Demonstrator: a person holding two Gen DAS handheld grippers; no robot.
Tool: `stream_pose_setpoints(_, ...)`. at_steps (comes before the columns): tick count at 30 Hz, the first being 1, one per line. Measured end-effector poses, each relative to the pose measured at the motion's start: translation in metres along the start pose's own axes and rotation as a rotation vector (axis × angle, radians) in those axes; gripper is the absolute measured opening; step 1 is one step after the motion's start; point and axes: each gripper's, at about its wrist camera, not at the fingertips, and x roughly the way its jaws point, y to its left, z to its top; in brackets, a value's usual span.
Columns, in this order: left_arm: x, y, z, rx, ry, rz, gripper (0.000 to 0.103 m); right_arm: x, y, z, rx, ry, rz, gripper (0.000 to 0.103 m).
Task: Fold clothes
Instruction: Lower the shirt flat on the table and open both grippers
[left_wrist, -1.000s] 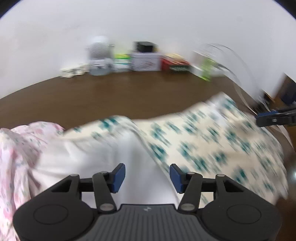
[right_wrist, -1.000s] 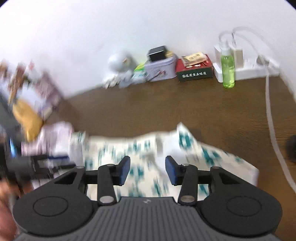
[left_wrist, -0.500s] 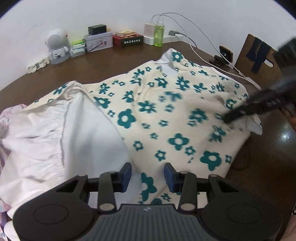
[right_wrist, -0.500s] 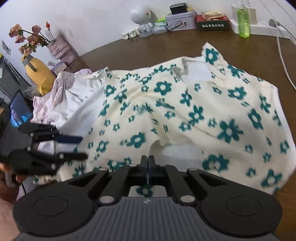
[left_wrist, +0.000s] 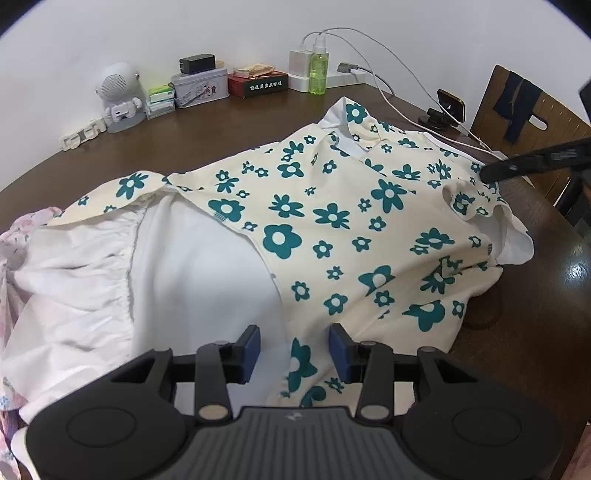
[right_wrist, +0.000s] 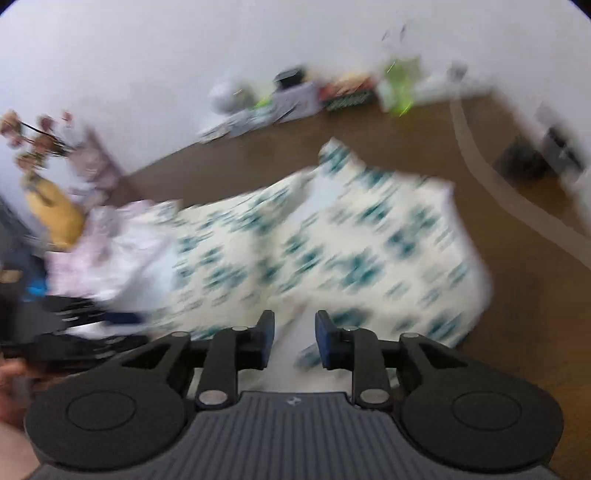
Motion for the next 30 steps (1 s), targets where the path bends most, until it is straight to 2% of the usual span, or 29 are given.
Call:
stream_pose_setpoints(5, -0.005, -0.004, -0.004, 0.009, 0.004, 0.004, 0.039, 0.023, -0.004, 0.002, -0.075, 0.03, -0.09, 0.03)
stream_pose_setpoints(9, -0.01, -0.011, -0.013, 0.045, 0.025, -0.006, 0.039, 0.041, -0.005, -0.005, -0.125, 0.06, -0.149, 0.021)
stream_pose_setpoints(11, -0.013, -0.012, -0.016, 0.06, 0.028, -0.014, 0.038, 0.04, -0.006, -0.01, -0.143, 0.066, -0.162, 0.021)
stream_pose_setpoints(16, -0.022, -0.014, -0.019, 0.115, 0.026, -0.024, 0.038, 0.022, -0.007, -0.021, -0.154, 0.089, -0.146, 0.021)
stream_pose_setpoints(18, -0.022, -0.018, -0.023, 0.158, 0.042, -0.016, 0.032, 0.015, -0.006, -0.025, -0.156, 0.101, -0.136, 0.021)
stream_pose_setpoints(20, -0.023, -0.021, -0.026, 0.199, 0.057, -0.009, 0.032, 0.007, -0.005, -0.029, -0.158, 0.114, -0.126, 0.021)
stream_pose_setpoints(22, -0.026, -0.021, -0.026, 0.204, 0.069, 0.003, 0.033, -0.001, -0.005, -0.034, -0.16, 0.126, -0.116, 0.021)
stream_pose_setpoints(25, -0.042, -0.019, -0.027, 0.186, 0.025, 0.026, 0.033, -0.014, -0.003, -0.038, -0.156, 0.131, -0.09, 0.022)
stream_pose_setpoints(26, -0.05, -0.018, -0.028, 0.172, 0.001, 0.036, 0.037, -0.02, 0.0, -0.036, -0.149, 0.11, -0.062, 0.022)
stream_pose_setpoints(27, -0.058, -0.016, -0.029, 0.158, -0.022, 0.045, 0.047, -0.028, 0.005, -0.034, -0.154, 0.088, -0.034, 0.025)
stream_pose_setpoints(28, -0.068, -0.012, -0.032, 0.14, -0.049, 0.057, 0.053, -0.034, 0.013, -0.033, -0.172, 0.071, -0.01, 0.033)
stream_pose_setpoints(29, -0.078, -0.007, -0.037, 0.12, -0.075, 0.076, 0.067, -0.039, 0.02, -0.034, -0.194, 0.06, 0.007, 0.04)
stream_pose_setpoints(30, -0.087, -0.004, -0.041, 0.105, -0.095, 0.096, 0.08, -0.043, 0.028, -0.035, -0.222, 0.049, 0.017, 0.051)
